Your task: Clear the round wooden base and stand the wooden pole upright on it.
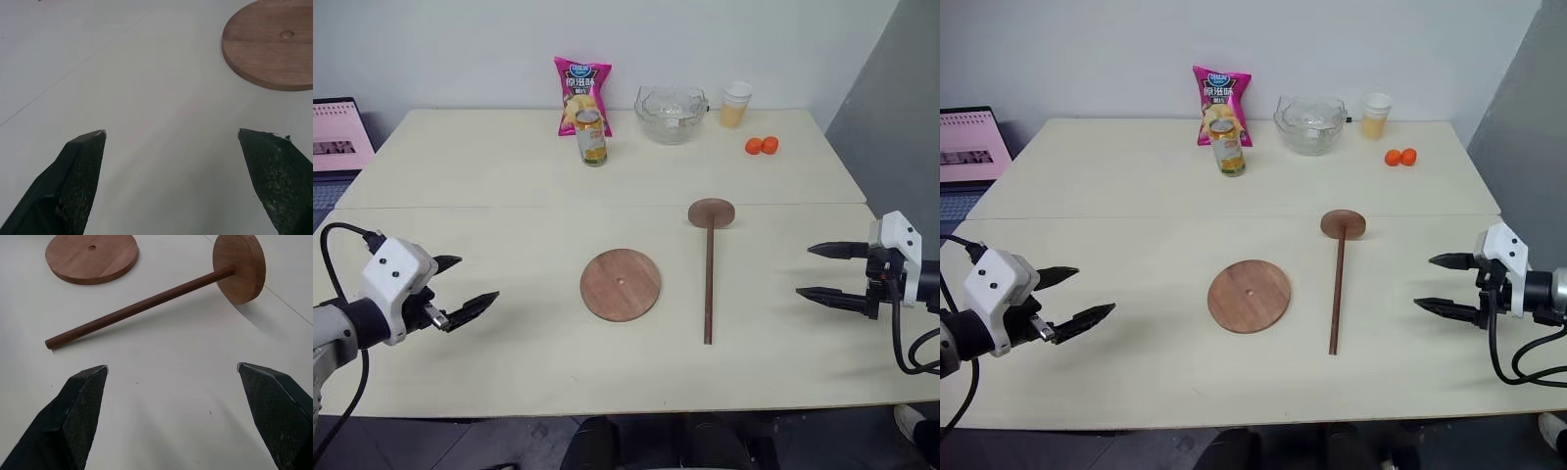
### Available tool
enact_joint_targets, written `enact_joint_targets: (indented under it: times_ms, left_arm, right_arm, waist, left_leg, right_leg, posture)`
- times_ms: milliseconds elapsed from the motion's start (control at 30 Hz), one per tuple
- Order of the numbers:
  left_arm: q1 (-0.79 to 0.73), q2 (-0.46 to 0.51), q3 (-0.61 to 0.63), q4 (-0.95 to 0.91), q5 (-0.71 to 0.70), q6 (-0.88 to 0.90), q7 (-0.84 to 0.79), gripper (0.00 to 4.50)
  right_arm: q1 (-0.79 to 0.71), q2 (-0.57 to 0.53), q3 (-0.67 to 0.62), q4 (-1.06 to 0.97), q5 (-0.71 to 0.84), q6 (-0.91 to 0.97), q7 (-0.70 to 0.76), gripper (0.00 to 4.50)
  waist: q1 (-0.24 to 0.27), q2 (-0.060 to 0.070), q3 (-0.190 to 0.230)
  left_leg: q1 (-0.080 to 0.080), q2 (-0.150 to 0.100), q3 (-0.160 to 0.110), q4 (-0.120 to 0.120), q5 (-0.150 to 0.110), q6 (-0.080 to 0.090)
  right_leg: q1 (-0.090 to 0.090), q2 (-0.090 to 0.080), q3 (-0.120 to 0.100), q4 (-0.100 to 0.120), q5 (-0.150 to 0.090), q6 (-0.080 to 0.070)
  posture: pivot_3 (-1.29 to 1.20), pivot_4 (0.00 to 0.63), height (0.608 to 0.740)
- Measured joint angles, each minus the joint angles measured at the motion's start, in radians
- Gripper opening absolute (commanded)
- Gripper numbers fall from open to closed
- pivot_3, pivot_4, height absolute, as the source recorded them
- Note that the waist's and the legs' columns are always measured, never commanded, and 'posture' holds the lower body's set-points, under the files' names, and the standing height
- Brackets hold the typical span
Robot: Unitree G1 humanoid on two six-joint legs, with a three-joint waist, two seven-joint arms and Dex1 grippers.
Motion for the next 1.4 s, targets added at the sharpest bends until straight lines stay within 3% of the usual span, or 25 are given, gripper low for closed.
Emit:
enact_joint_targets:
  times_ms: [633, 800, 933, 1133, 1267, 1400]
  left_arm:
    - [-0.039, -0.005, -0.019, 0.024, 0.019, -0.070, -0.037, 4.50]
    - [-0.199, -0.005, -0.114, -0.038, -0.037, -0.057, -0.040, 4.50]
    - [-0.275, -0.005, -0.240, -0.099, -0.059, -0.036, -0.055, 4.50]
    - [-0.375, -0.029, -0.399, -0.152, -0.081, 0.000, -0.076, 4.50]
    - [-0.417, -0.067, -0.457, -0.152, -0.086, -0.001, -0.085, 4.50]
    - [-0.439, -0.083, -0.480, -0.131, -0.078, -0.009, -0.082, 4.50]
  right_arm:
    - [-0.048, 0.018, 0.023, 0.009, -0.006, 0.002, -0.008, 4.45]
    - [-0.044, 0.017, 0.026, -0.005, 0.002, 0.024, -0.006, 4.45]
    - [-0.052, 0.017, 0.010, -0.087, 0.068, 0.151, -0.040, 4.45]
    - [-0.088, 0.064, 0.044, -0.234, 0.101, 0.322, -0.198, 4.45]
    - [-0.231, 0.151, 0.089, -0.300, 0.185, 0.559, -0.348, 4.45]
    - [-0.431, 0.286, 0.168, -0.264, 0.145, 0.855, -0.608, 4.45]
  waist:
    - [0.000, 0.000, 0.000]
    - [0.005, 0.000, 0.000]
    - [0.000, 0.000, 0.000]
    - [-0.002, 0.000, 0.000]
    - [-0.007, 0.000, 0.000]
    - [-0.004, 0.000, 0.000]
  left_leg:
    - [0.000, 0.000, 0.000, 0.000, 0.000, 0.000]
    - [0.000, 0.000, 0.000, 0.001, 0.000, 0.000]
    - [0.000, 0.000, 0.001, 0.000, 0.000, 0.000]
    - [0.000, 0.000, 0.001, 0.001, 0.000, -0.001]
    - [0.000, 0.001, 0.001, 0.001, 0.000, -0.001]
    - [-0.001, 0.000, 0.001, 0.001, 0.001, -0.001]
  right_leg:
    - [0.000, 0.000, 0.000, 0.000, 0.000, 0.000]
    - [0.000, 0.000, 0.000, 0.000, 0.000, 0.000]
    - [0.000, 0.000, 0.001, 0.000, 0.000, 0.000]
    - [0.000, 0.001, 0.001, 0.001, 0.000, 0.001]
    - [0.000, 0.002, 0.002, 0.002, 0.000, 0.000]
    - [-0.002, 0.002, 0.002, 0.002, 0.000, 0.000]
  posture:
    - [0.00, 0.150, 0.740]
    - [0.00, 0.150, 0.740]
    - [0.00, 0.150, 0.740]
    - [0.00, 0.150, 0.740]
    - [0.00, 0.150, 0.740]
    - [0.00, 0.150, 0.740]
